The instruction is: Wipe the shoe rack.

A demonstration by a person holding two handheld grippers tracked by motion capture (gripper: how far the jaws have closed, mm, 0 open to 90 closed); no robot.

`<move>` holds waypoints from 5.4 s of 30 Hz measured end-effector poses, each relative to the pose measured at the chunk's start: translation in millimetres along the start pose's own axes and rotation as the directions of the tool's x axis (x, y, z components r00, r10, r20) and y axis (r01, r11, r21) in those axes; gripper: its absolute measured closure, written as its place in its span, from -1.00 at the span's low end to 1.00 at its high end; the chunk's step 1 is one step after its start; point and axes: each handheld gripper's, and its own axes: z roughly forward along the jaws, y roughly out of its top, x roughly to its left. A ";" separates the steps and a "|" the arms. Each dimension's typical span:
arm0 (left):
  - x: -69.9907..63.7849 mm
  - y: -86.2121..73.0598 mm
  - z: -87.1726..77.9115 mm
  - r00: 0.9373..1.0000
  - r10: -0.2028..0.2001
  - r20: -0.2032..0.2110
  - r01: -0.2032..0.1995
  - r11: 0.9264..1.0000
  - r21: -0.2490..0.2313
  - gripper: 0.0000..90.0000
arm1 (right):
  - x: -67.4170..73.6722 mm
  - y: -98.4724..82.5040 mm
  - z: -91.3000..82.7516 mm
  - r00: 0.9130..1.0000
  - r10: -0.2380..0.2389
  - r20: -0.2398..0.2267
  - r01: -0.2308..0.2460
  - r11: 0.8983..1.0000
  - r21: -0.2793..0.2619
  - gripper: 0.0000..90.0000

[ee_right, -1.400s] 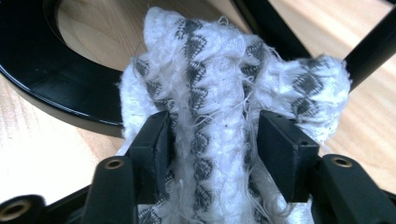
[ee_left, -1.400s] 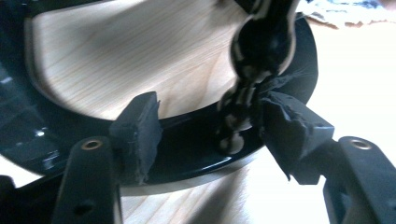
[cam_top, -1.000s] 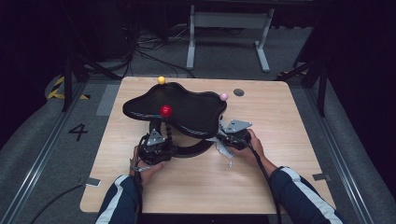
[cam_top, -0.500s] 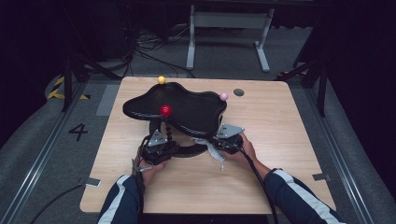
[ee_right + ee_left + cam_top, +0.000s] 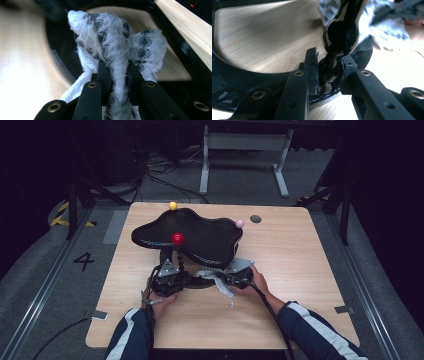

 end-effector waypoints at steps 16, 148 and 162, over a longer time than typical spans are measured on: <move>-0.7 -1.0 -2.7 1.000 -0.008 -0.008 0.008 1.000 0.006 0.63 | -52.4 -26.4 -8.9 0.969 0.029 0.247 -0.043 0.998 0.054 0.75; -0.4 -1.4 -1.6 1.000 -0.006 -0.004 0.006 1.000 -0.006 0.63 | -19.6 -9.6 -1.5 0.990 -0.048 0.130 0.046 0.999 0.019 0.75; -4.7 -1.7 -1.4 1.000 -0.006 -0.019 0.006 1.000 -0.006 0.62 | 27.5 7.6 3.6 0.994 -0.103 0.029 0.103 0.995 -0.008 0.75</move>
